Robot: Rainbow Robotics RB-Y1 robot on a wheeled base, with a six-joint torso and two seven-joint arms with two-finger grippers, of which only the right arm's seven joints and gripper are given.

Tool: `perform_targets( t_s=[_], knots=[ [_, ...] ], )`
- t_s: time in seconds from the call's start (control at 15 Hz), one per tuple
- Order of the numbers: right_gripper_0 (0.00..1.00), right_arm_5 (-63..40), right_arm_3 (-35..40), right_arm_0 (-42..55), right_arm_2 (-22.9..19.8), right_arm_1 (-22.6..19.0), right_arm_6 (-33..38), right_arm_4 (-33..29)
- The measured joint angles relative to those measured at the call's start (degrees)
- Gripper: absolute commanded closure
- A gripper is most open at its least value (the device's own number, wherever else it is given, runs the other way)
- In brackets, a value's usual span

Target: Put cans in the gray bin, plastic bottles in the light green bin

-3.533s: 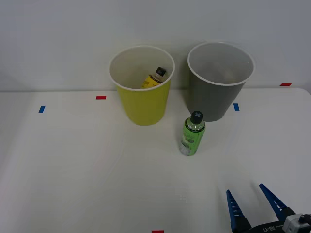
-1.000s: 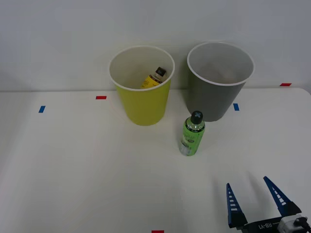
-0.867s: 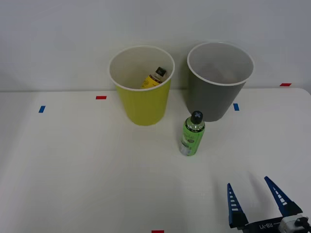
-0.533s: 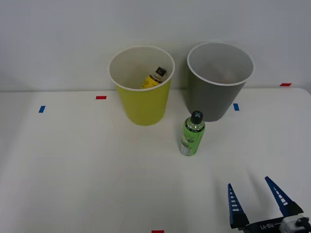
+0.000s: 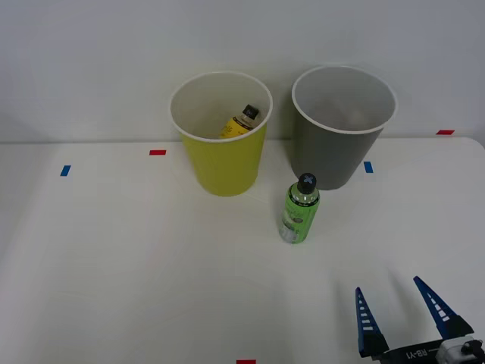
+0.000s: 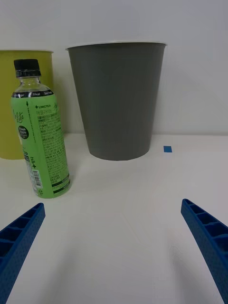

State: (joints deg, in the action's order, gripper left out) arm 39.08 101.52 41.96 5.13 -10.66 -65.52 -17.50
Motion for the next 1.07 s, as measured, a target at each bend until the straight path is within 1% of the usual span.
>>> perform_targets(
  t_s=[1.07],
  knots=[
    [0.00, 0.1, 0.0, -0.3, 0.0, -0.1, 0.0, -1.6]
  ],
)
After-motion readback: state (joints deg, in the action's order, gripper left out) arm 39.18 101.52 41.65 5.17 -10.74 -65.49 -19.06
